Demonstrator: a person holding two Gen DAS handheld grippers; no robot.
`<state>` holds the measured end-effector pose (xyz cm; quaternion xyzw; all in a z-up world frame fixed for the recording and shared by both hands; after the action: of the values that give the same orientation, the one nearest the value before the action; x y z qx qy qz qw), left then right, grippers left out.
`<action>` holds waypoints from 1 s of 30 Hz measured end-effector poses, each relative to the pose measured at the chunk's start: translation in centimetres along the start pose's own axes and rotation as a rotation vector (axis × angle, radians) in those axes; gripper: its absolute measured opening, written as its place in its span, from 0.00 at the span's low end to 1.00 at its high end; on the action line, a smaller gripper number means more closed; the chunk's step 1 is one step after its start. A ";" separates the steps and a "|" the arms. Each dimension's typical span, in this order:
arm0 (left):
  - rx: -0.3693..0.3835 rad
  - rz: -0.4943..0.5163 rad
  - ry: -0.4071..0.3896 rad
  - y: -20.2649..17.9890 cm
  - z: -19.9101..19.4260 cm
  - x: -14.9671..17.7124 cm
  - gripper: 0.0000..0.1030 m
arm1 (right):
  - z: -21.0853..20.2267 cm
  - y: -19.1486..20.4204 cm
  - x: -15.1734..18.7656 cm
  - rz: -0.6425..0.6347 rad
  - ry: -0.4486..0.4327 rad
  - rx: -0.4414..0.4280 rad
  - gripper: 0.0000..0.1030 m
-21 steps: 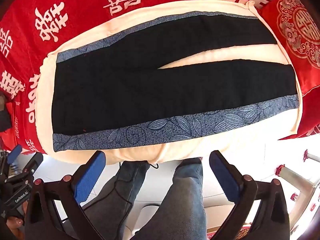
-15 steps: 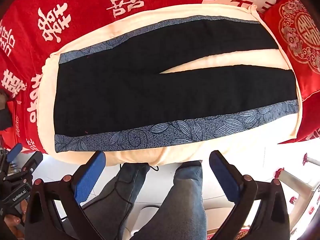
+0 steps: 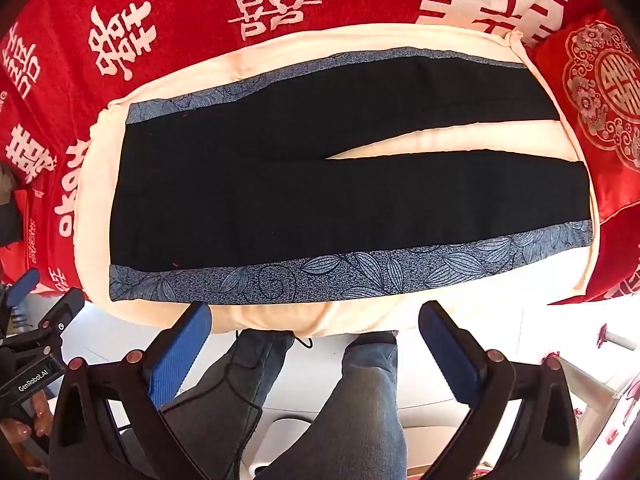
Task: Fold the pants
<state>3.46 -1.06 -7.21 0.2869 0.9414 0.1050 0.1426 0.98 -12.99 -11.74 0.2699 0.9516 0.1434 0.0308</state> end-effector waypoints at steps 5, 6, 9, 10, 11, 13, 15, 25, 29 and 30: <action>0.018 0.000 0.001 -0.1 -0.1 0.1 1.00 | -0.2 0.2 0.0 -0.011 -0.006 0.000 1.00; 0.019 0.002 0.001 -0.2 -0.1 0.1 1.00 | -0.2 0.3 0.0 -0.013 -0.007 -0.001 1.00; 0.013 0.007 0.003 -0.2 -0.1 0.4 1.00 | -0.3 0.5 0.0 -0.022 -0.014 -0.008 1.00; 0.015 0.007 0.006 -0.2 -0.1 0.4 1.00 | -0.4 0.6 0.0 -0.026 -0.016 -0.007 1.00; 0.020 0.005 0.009 -0.2 0.0 0.5 1.00 | -0.4 0.7 0.0 -0.033 -0.020 -0.004 1.00; 0.022 -0.001 0.014 -0.1 0.0 0.4 1.00 | -0.6 0.9 -0.1 -0.050 -0.026 0.002 1.00; 0.022 -0.008 0.017 0.0 0.1 0.4 1.00 | -0.8 1.1 -0.1 -0.062 -0.030 0.006 1.00; 0.022 0.007 -0.002 -0.4 -0.4 -0.1 1.00 | -1.4 1.3 0.1 -0.101 -0.049 0.037 1.00; 0.019 0.011 -0.010 -0.6 -0.6 -0.3 1.00 | -1.7 1.2 0.0 -0.107 -0.061 0.047 1.00; 0.018 0.013 -0.013 -0.6 -0.7 -0.4 1.00 | -1.8 1.2 0.0 -0.110 -0.063 0.049 1.00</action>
<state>3.25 -1.82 -6.68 0.2950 0.9395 0.0959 0.1454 1.32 -12.50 -9.67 0.2225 0.9667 0.1098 0.0622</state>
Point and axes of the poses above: each gripper's, at about its wrist camera, not at the fingertips, and z roughly the way its jaws point, y to its left, x to its underside, the point moved 9 cm from there along z, roughly the way its jaws point, and after that the axes turned 10 degrees about -x, right-handed, at the moved point
